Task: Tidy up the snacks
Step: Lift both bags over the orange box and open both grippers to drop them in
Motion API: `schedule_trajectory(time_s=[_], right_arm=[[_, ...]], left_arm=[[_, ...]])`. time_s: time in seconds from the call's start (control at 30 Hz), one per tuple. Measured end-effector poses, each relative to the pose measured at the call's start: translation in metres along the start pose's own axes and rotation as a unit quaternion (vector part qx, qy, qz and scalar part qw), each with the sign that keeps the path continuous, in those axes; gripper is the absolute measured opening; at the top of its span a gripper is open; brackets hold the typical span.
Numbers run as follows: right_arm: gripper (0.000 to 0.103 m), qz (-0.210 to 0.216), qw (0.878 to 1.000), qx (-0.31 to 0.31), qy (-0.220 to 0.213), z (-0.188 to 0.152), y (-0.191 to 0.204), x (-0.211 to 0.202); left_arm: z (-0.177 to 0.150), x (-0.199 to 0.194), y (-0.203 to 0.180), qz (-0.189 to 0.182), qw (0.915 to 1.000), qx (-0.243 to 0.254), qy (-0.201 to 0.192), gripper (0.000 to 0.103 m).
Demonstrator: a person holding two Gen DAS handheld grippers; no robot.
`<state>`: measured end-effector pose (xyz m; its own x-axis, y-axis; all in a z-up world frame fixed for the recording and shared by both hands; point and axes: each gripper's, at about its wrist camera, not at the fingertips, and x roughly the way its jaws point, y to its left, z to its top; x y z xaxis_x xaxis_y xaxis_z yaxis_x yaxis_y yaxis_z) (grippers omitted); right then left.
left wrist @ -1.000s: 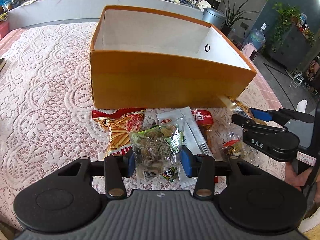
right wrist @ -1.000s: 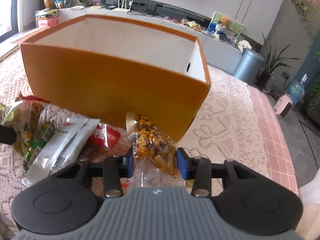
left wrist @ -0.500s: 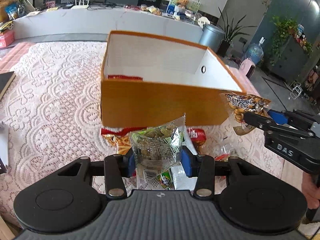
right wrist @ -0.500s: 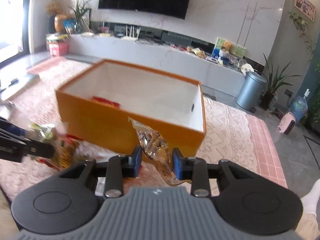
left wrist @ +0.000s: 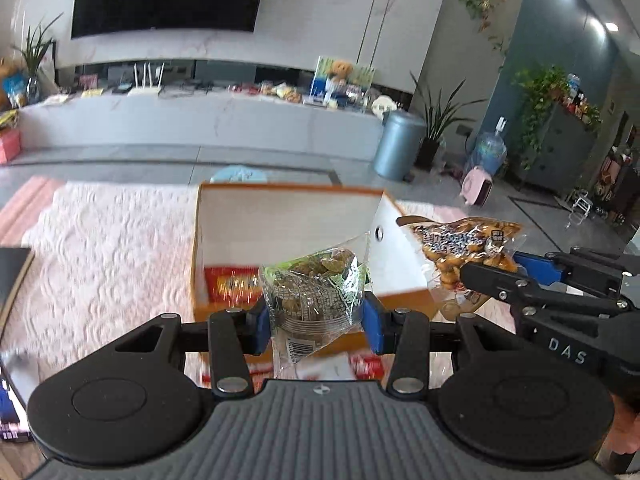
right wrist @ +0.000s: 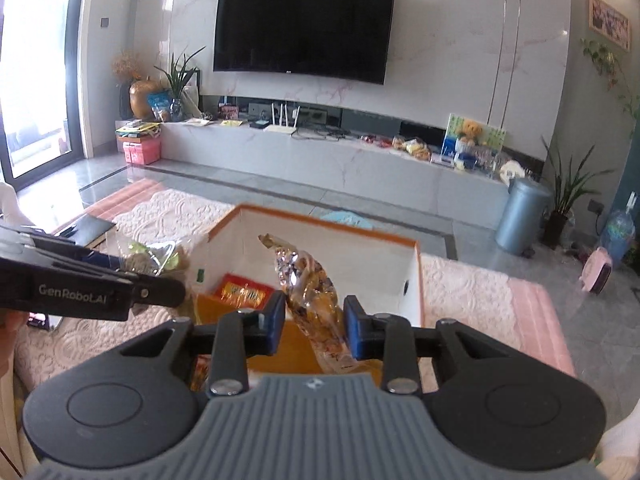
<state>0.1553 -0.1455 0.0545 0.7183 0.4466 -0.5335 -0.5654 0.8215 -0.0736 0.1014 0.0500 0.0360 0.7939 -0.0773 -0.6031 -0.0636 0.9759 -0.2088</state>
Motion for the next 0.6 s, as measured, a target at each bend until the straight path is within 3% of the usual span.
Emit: schedule_trajectory(time_s=[0.23,0.6], right_arm=[[0.029,-0.005,1.0,0.003,-0.008,0.026,-0.005,0.017],[0.028,-0.024,0.999,-0.004,0.044,0.037,-0.012,0.092]], left_arm=[[0.021,0.021,-0.003,0.003,1.0,-0.001,-0.004,0.051],[0.036,0.082,0.012,0.015,0.9987,-0.001,0.048,0.05]])
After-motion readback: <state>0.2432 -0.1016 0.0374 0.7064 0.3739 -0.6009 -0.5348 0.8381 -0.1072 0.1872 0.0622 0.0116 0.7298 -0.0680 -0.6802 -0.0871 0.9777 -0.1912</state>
